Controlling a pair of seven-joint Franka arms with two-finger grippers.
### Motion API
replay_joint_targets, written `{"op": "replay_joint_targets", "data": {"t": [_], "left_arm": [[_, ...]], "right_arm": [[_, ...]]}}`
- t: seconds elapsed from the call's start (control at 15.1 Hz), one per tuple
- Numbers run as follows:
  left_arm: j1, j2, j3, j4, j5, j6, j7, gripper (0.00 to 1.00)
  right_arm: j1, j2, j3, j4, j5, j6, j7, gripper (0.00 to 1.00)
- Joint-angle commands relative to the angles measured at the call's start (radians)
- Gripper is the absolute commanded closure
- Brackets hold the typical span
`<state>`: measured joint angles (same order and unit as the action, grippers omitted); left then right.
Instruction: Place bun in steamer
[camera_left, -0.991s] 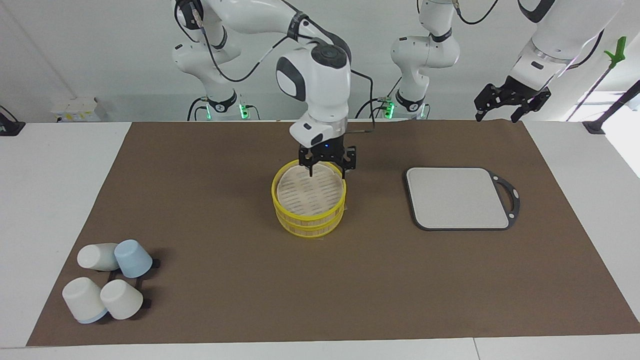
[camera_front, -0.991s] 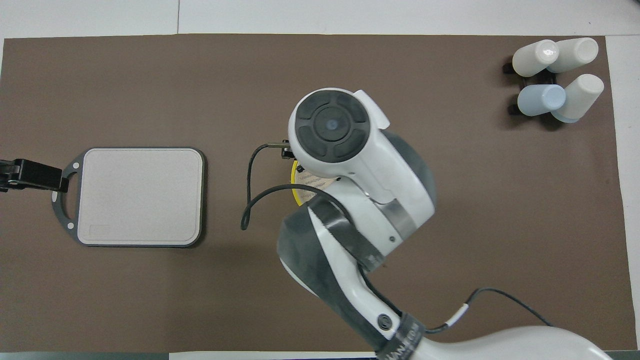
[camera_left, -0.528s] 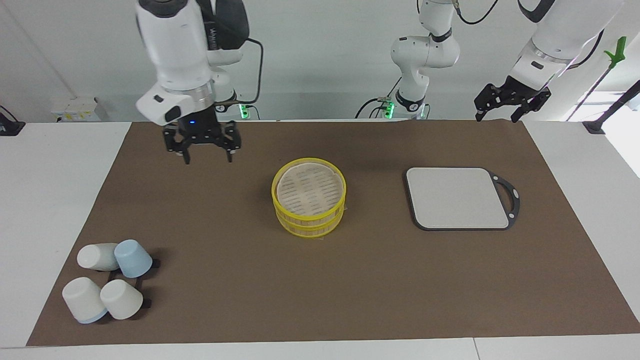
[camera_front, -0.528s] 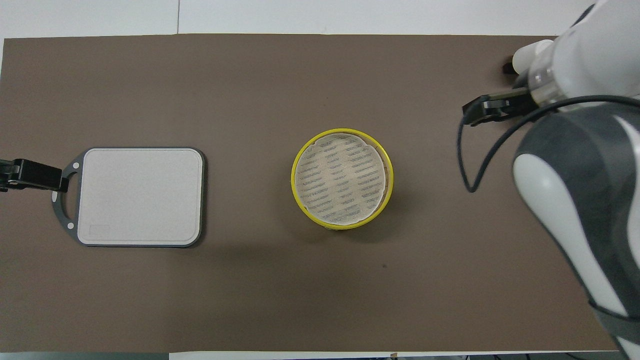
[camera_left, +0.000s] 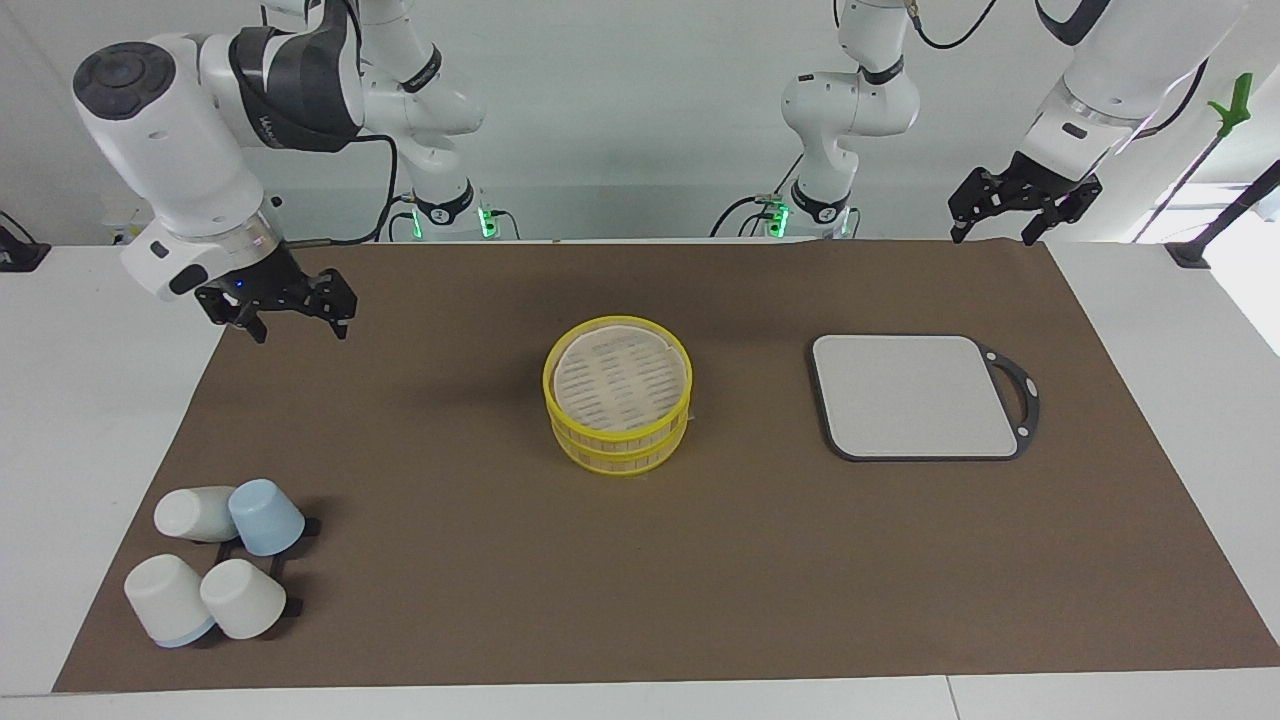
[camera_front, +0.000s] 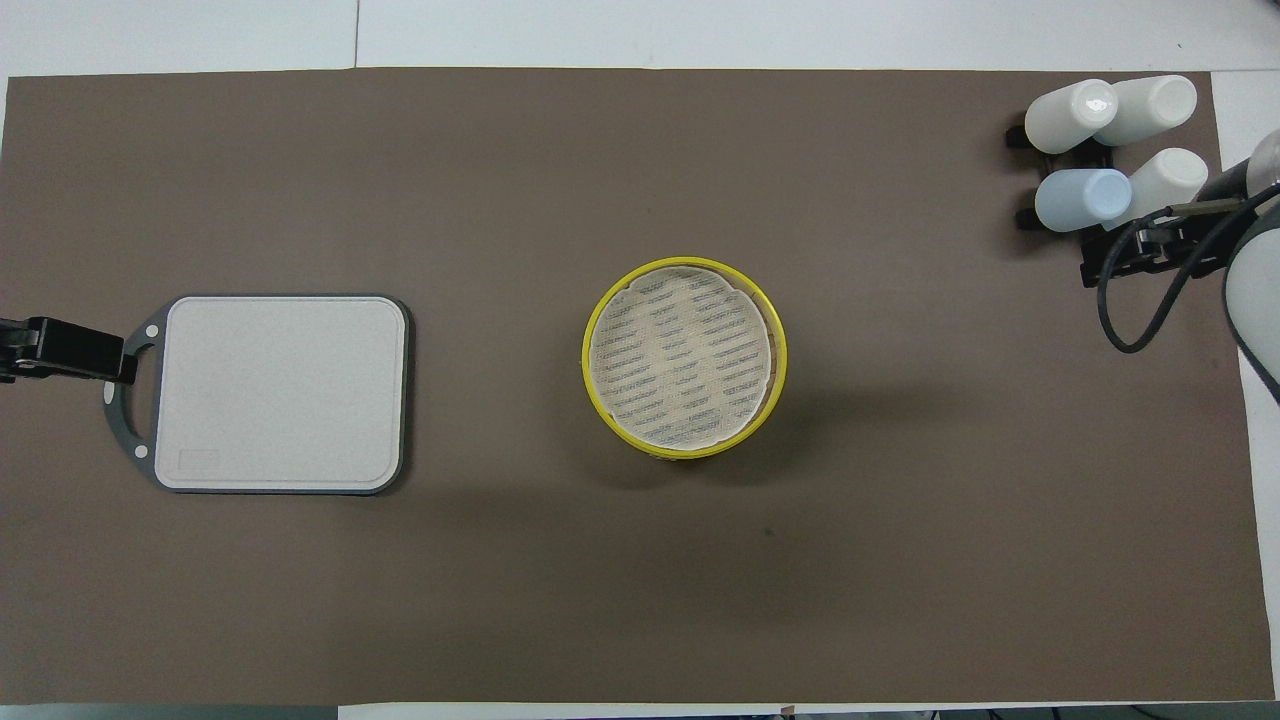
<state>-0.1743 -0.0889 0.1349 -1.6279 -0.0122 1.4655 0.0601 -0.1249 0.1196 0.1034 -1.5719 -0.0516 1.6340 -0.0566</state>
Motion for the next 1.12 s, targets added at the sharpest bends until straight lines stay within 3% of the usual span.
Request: {"op": "replay_joint_targets", "data": {"t": [0.0, 1.06], "left_arm": [[0.002, 0.005, 0.000, 0.014, 0.017, 0.009, 0.009, 0.00], [-0.001, 0.008, -0.001, 0.016, 0.018, 0.035, 0.007, 0.00]], "right_arm": [[-0.021, -0.043, 0.013, -0.054, 0.022, 0.049, 0.003, 0.00], [-0.019, -0.044, 0.013, -0.053, 0.035, 0.043, 0.014, 0.00]]}}
